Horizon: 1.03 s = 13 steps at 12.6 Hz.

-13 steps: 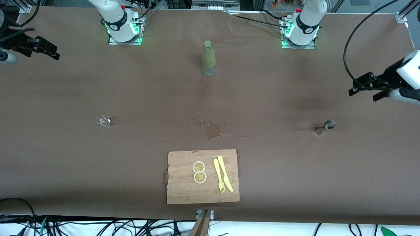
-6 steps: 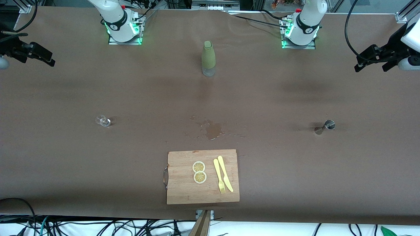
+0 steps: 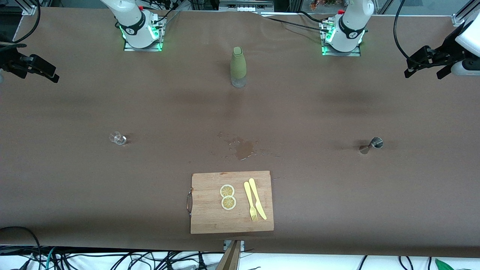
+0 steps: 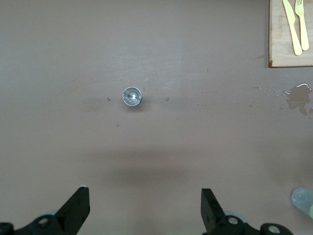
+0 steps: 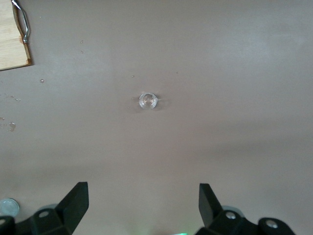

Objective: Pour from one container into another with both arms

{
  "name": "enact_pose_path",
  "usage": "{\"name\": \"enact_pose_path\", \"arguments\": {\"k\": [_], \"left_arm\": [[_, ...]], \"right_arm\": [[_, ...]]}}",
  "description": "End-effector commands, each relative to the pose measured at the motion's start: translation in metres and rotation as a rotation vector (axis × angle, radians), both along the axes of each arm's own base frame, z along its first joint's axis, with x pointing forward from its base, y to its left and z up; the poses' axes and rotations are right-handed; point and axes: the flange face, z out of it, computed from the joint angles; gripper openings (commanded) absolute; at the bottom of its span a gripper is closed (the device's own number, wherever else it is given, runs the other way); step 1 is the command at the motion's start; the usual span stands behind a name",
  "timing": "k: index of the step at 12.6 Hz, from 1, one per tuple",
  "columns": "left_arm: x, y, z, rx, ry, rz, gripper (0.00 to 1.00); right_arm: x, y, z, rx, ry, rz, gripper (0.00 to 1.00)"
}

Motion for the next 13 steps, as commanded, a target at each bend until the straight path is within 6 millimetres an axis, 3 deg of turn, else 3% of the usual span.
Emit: {"name": "enact_pose_path", "arguments": {"k": [1,9,13], "left_arm": [[-0.005,-0.003,0.000,0.036,0.003,-0.046,1.00],[-0.001,0.023,-0.011,0.030,0.025,-0.027,1.00],[-0.003,0.025,-0.010,0.028,0.037,-0.022,1.00]], "right_arm": [[0.005,0.002,0.003,0.003,-0.003,-0.011,1.00],[0.004,0.001,0.001,0.005,0.006,-0.013,1.00],[0.004,0.002,0.001,0.005,0.006,-0.011,1.00]]}}
